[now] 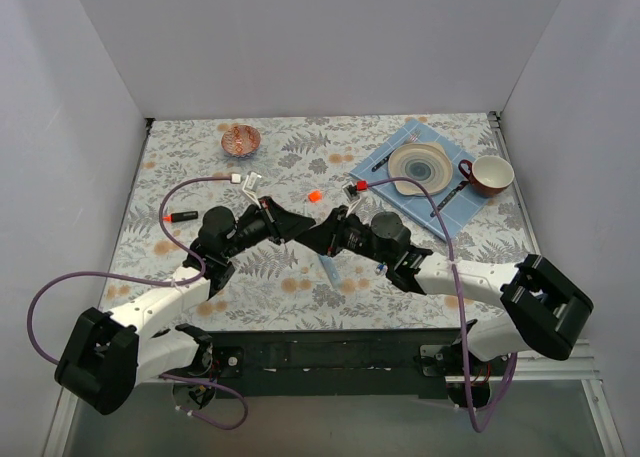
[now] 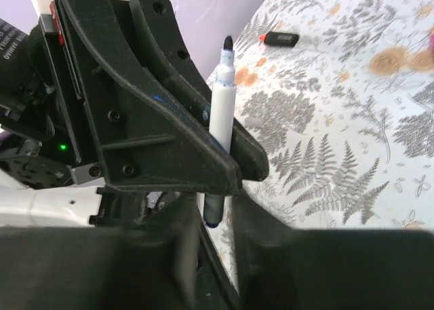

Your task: Insert the pens into the pen caps

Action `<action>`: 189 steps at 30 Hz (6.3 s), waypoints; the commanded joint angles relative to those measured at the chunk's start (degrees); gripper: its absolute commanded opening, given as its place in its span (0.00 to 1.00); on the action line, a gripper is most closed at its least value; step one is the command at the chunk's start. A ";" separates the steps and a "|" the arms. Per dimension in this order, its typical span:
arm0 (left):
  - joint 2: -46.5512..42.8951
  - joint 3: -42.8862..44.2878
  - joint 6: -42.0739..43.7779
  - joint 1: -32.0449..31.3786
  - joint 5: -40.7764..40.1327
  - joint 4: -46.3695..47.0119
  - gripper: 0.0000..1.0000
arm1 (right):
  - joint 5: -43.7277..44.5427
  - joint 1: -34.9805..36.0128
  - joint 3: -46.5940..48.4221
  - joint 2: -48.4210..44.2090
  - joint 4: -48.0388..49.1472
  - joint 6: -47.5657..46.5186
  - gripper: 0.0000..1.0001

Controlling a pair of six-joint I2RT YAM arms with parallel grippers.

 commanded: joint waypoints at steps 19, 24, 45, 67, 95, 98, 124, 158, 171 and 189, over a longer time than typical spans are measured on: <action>-4.18 18.81 27.10 -0.54 7.09 -38.87 0.00 | 29.81 -2.06 6.33 -22.95 -55.40 0.28 0.52; -6.20 16.62 29.48 -0.45 4.62 -39.94 0.00 | 36.70 -2.77 9.39 -18.39 -68.70 8.99 0.52; -16.31 12.39 29.92 -0.54 1.47 -37.39 0.00 | 9.06 -10.05 12.14 -5.37 -64.75 -91.15 0.46; -19.74 11.78 30.27 -0.54 -3.90 -37.74 0.00 | -17.53 -22.28 6.24 -4.68 -71.18 -116.95 0.43; -20.01 11.78 30.45 -0.63 -3.46 -37.91 0.00 | -13.04 -21.05 9.58 6.76 -70.30 -116.95 0.41; -20.27 11.78 30.53 -0.63 -3.72 -37.91 0.00 | -14.18 -20.52 10.55 7.55 -70.39 -116.25 0.41; -21.59 11.25 30.27 -0.63 -4.43 -37.47 0.00 | -5.22 -17.09 16.17 11.06 -78.29 -104.56 0.42; -17.90 12.04 28.77 -0.63 -5.30 -37.82 0.00 | 2.96 -15.25 29.17 16.42 -69.51 -50.71 0.01; -15.43 9.77 19.47 -0.63 4.09 -32.22 0.00 | -7.59 -15.33 28.41 2.73 -48.28 -18.54 0.01; -12.10 4.57 4.61 -0.63 12.45 -10.14 0.00 | -7.94 -10.15 7.65 -11.26 -0.09 7.06 0.01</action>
